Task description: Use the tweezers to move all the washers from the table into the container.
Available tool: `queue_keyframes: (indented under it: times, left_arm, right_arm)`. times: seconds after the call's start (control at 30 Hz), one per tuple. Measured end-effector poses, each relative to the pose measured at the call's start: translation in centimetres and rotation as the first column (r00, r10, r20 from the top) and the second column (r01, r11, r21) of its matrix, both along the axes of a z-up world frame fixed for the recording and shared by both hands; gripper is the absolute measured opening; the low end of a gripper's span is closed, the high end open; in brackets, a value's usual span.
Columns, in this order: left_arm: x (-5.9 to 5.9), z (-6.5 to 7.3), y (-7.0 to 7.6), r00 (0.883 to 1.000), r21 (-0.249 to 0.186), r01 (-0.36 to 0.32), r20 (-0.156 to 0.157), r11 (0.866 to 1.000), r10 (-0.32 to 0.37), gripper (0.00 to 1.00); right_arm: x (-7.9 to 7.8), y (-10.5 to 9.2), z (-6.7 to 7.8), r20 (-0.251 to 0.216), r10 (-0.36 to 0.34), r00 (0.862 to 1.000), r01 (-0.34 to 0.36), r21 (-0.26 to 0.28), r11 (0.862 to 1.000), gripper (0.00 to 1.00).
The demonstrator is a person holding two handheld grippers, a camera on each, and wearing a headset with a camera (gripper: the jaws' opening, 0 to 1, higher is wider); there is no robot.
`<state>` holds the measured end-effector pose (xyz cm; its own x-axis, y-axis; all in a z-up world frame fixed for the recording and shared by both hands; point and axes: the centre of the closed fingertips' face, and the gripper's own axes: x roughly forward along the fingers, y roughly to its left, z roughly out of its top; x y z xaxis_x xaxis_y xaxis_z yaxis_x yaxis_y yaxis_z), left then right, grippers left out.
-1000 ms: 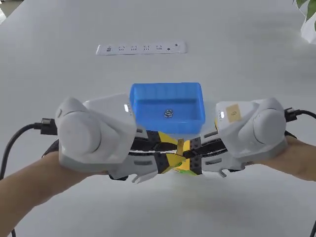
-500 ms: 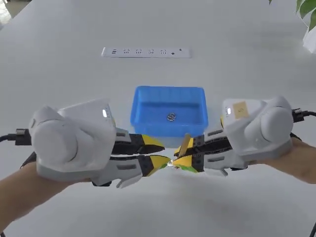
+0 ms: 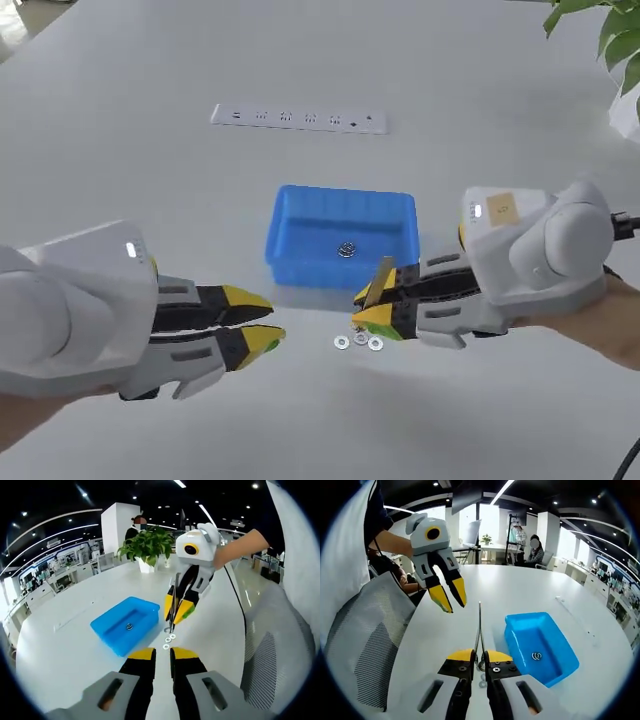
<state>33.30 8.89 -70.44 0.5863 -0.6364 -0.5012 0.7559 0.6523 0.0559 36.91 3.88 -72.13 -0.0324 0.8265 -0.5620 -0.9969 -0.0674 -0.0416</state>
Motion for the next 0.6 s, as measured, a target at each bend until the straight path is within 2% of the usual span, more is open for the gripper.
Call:
queue_keyframes:
  times: [0.2,0.33,0.43,0.6]
  left_arm:
    - [0.1,0.3,1.3,0.997,-0.018,-0.069,0.018,0.997,0.069,0.18]
    - [-0.2,0.2,1.8,0.997,-0.013,-0.072,0.012,0.997,0.072,0.24]
    - [-0.3,0.0,2.3,0.996,-0.014,-0.092,0.019,0.996,0.093,0.33]
    - [-0.4,-0.4,3.1,0.992,-0.001,-0.126,0.028,0.992,0.126,0.46]
  right_arm:
    - [0.5,0.3,1.6,0.021,0.002,1.000,-0.002,0.001,1.000,0.09]
    - [0.5,0.6,2.6,0.038,0.015,0.999,-0.015,-0.001,1.000,0.09]
    - [0.5,1.3,4.0,0.059,0.028,0.998,-0.029,0.018,0.999,0.09]
    - [1.1,2.1,5.0,0.080,0.039,0.996,-0.041,0.024,0.999,0.09]
